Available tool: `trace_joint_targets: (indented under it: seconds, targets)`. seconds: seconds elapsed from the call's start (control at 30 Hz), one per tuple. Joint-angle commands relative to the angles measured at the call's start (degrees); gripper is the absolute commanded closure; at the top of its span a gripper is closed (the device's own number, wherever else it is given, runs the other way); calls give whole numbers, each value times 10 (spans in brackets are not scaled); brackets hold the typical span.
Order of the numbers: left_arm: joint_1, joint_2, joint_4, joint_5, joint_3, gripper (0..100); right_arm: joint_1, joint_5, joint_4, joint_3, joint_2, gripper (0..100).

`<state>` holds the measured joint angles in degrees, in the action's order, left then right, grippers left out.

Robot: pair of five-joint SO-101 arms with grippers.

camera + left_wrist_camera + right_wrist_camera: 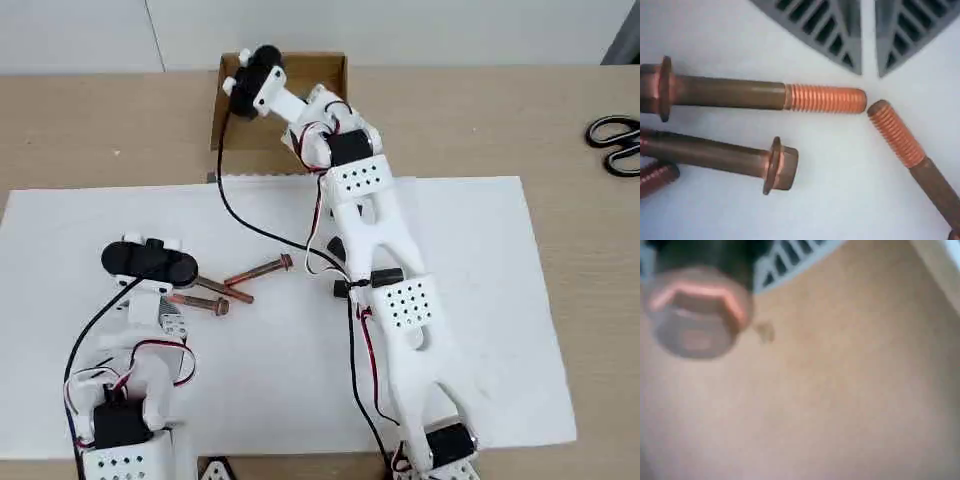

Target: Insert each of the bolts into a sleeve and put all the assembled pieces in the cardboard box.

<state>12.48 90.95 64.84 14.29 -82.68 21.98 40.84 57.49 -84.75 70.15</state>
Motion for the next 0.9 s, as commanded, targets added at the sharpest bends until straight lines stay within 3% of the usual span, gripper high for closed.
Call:
trace_joint_targets:
  seconds: [0.0, 0.27, 0.43, 0.77, 0.87]
  targets:
    - [4, 5, 2, 0, 1, 994, 0, 5, -18, -38, -13, 852]
    - [1, 5, 2, 0, 1, 994, 0, 6, -7, -54, -26, 853]
    - [1, 5, 0, 0, 1, 994, 0, 5, 126, -119, -76, 854]
    - [2, 5, 0, 0, 1, 994, 0, 1, 378, -113, -200, 855]
    - [2, 5, -1, 0, 1, 994, -8, -54, 388, -113, -206, 855]
